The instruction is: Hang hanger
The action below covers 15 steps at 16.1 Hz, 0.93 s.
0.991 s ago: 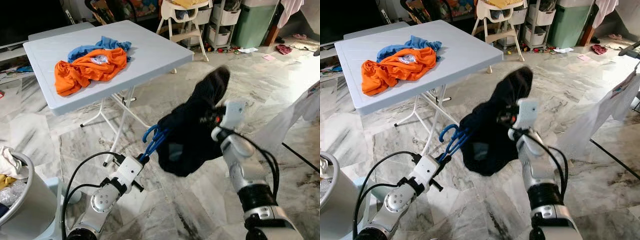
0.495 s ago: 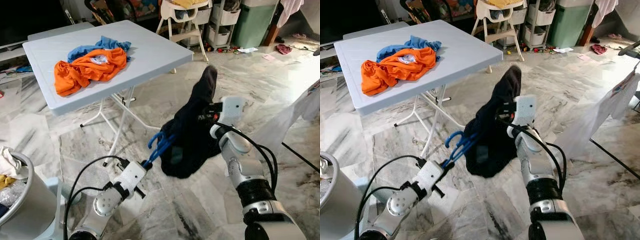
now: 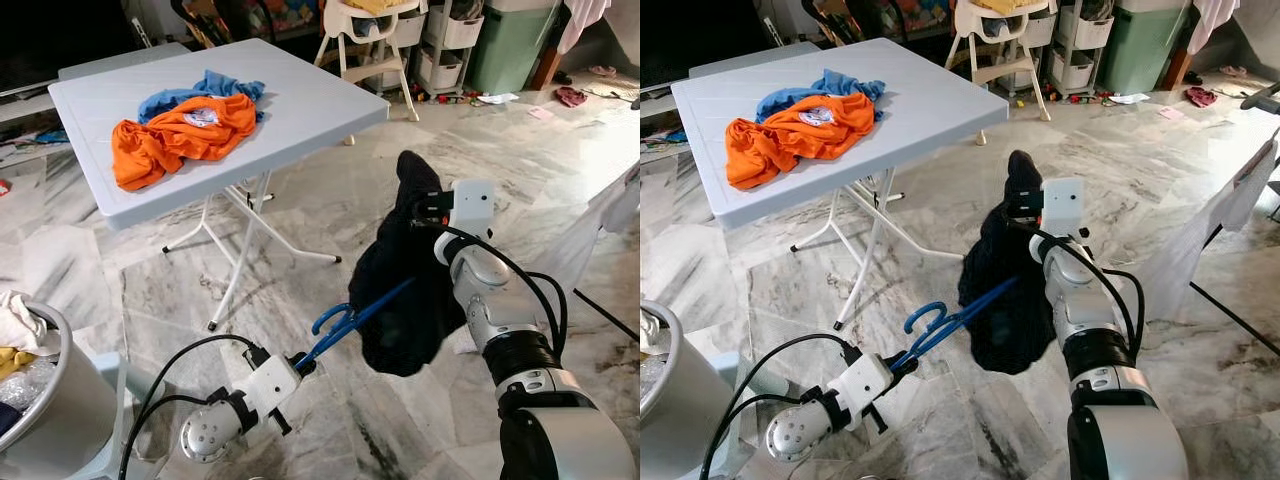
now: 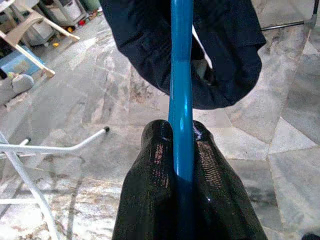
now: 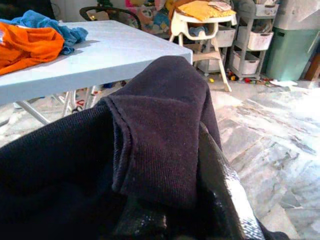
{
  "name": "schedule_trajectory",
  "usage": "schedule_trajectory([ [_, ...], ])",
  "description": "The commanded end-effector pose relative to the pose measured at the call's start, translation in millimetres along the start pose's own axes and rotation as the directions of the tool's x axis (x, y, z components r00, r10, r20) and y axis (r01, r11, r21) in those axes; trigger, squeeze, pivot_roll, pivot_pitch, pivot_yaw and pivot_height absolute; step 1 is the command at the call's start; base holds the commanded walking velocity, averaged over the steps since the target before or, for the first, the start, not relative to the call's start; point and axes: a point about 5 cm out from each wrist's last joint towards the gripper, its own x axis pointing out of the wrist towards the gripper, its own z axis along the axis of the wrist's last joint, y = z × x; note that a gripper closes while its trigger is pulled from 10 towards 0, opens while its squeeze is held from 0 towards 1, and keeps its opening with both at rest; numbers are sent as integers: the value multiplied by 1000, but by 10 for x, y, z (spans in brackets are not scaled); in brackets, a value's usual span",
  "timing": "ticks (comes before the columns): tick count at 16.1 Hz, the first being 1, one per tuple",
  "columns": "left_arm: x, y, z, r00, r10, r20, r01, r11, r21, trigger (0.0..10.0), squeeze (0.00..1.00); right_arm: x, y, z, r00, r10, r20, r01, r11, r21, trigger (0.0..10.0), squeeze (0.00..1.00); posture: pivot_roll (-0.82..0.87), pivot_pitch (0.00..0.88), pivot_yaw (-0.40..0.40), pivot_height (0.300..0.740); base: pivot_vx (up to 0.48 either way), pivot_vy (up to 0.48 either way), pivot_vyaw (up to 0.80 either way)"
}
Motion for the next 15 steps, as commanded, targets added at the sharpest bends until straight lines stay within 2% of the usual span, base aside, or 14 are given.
schedule_trajectory([
  [1,-39,-9,0,1000,-14,4,14,1000,17,0,0,37,-25,88,999,-20,25,20,1000,-10,0,0,-84,10,33,740,0,0,0],
  [2,-61,-1,-2,1000,0,9,0,1000,17,0,0,34,-47,64,999,-34,16,34,999,-18,0,0,-84,10,33,740,0,0,0],
  [4,-168,66,27,987,113,117,-109,993,-46,0,0,-10,-254,-80,989,-141,-42,137,987,-80,0,0,-77,8,31,740,0,0,0],
  [7,-224,85,30,975,165,146,-149,982,-115,0,0,-89,-475,-199,961,-265,-81,256,960,-110,0,0,-71,7,31,740,0,0,0],
  [9,-244,114,29,967,209,146,-194,975,-111,0,0,-115,-524,-232,950,-302,-81,292,950,-109,0,0,-70,5,31,740,0,0,0],
  [12,-235,265,30,929,345,130,-327,934,-143,0,0,-151,-493,-323,949,-301,-95,292,952,-96,0,0,-69,1,34,740,0,0,0],
  [14,-256,423,67,878,466,107,-441,876,-197,0,0,-211,-468,-464,945,-293,-145,284,955,-85,0,0,-67,0,34,740,0,0,0],
  [15,-265,452,67,865,493,93,-467,859,-211,118,0,-231,-455,-506,945,-287,-157,277,957,-83,0,0,-65,0,35,740,0,0,0],
])
